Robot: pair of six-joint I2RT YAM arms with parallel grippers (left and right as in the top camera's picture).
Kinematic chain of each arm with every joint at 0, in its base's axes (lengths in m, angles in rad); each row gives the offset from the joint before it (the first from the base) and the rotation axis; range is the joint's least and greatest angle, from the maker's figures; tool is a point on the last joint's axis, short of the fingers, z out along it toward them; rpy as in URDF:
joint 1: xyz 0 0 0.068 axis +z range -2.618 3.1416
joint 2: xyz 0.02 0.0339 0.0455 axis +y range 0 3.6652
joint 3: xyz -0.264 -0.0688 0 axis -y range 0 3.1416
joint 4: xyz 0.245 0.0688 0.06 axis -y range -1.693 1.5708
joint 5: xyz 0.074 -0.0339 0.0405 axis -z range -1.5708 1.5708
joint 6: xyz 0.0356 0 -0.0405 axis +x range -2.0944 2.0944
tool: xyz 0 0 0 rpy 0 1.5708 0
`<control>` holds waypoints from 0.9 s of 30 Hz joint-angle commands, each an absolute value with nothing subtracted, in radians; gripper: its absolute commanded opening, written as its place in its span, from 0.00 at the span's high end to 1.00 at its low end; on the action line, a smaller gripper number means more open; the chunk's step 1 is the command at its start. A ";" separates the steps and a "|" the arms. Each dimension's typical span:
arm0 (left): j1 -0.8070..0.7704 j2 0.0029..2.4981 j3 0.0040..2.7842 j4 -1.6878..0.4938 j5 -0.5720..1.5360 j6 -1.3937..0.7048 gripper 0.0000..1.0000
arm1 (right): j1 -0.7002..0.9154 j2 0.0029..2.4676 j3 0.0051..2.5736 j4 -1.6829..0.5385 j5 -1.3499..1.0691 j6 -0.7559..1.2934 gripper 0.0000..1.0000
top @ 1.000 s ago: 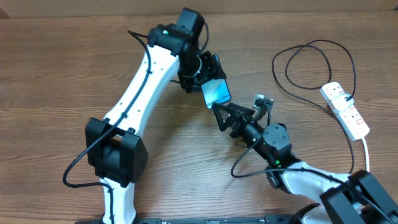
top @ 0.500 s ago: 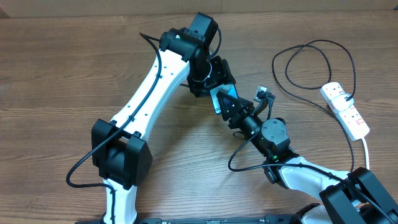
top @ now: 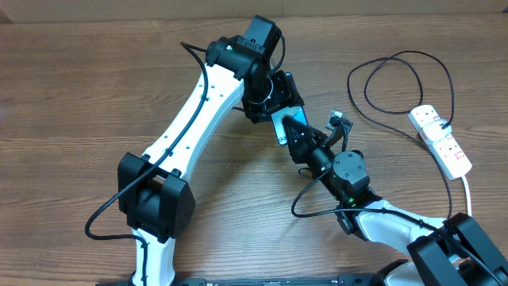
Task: Plug charger to phone and switch on socket
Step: 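Grasp the phone with the right gripper and release the left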
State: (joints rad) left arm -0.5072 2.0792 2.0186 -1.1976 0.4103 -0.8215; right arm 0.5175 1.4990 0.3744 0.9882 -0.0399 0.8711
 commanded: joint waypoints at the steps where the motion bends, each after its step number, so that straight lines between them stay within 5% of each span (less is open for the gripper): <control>1: -0.519 2.067 2.044 -1.198 0.438 -0.839 0.51 | 0.523 1.494 0.395 0.997 -0.072 0.873 0.91; 20: -0.518 2.067 2.044 -1.192 0.435 -0.846 0.50 | 0.523 1.494 0.395 0.986 -0.111 0.891 0.96; 27: -0.504 2.066 2.044 -1.178 0.419 -0.822 0.12 | 0.522 1.494 0.395 0.979 -0.125 0.895 0.96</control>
State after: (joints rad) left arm -0.5106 2.0789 2.0270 -1.1965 0.4294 -0.8413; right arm 0.5159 1.5085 0.3725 0.9455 -0.0776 0.8898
